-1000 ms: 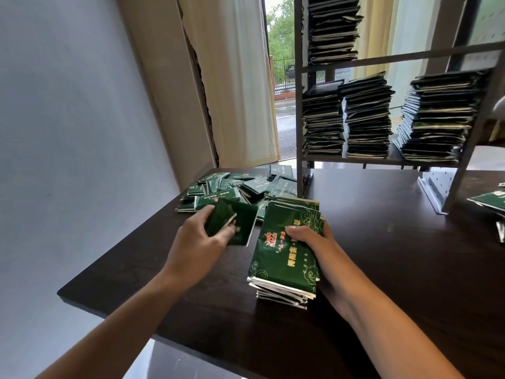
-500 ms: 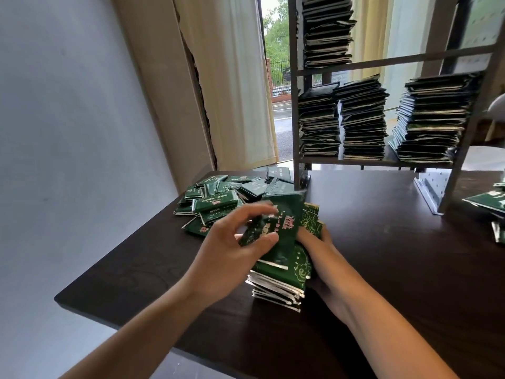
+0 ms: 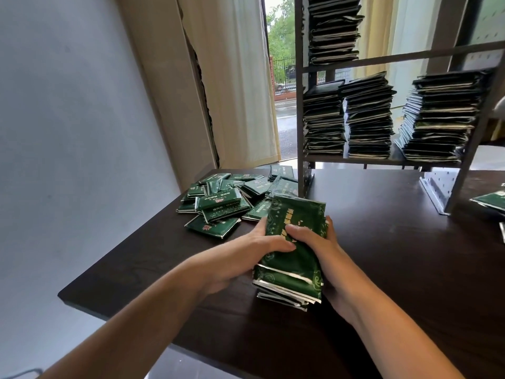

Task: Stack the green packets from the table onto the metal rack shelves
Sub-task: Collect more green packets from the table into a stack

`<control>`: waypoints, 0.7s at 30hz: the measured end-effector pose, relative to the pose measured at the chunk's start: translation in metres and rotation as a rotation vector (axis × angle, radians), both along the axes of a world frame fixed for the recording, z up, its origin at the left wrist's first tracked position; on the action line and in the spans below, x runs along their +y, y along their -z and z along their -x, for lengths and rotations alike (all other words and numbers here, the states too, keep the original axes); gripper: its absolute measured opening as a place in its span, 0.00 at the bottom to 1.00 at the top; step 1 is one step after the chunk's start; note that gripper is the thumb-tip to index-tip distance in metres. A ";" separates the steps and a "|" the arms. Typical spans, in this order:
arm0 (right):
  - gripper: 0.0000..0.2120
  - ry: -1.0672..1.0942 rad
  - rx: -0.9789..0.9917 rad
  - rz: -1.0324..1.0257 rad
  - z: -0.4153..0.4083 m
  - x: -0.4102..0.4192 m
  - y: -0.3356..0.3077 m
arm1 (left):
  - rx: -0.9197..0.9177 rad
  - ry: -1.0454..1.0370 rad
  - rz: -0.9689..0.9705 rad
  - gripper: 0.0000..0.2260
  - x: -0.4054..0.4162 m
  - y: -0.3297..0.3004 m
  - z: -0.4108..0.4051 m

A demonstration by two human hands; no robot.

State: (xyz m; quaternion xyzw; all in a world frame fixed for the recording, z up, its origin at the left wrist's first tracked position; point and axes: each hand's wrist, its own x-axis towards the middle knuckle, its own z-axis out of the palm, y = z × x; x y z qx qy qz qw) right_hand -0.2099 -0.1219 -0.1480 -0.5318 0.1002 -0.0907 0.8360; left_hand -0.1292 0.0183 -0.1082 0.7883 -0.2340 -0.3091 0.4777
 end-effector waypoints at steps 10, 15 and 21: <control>0.27 0.044 -0.012 -0.043 -0.003 -0.005 0.006 | -0.677 -0.313 -0.532 0.19 0.034 0.021 -0.074; 0.27 0.039 -0.005 -0.004 -0.003 -0.005 0.007 | -0.684 -0.198 -0.862 0.26 0.036 0.037 -0.080; 0.26 0.036 0.003 0.001 -0.002 -0.004 0.008 | -0.946 -0.123 -0.839 0.19 0.026 0.027 -0.044</control>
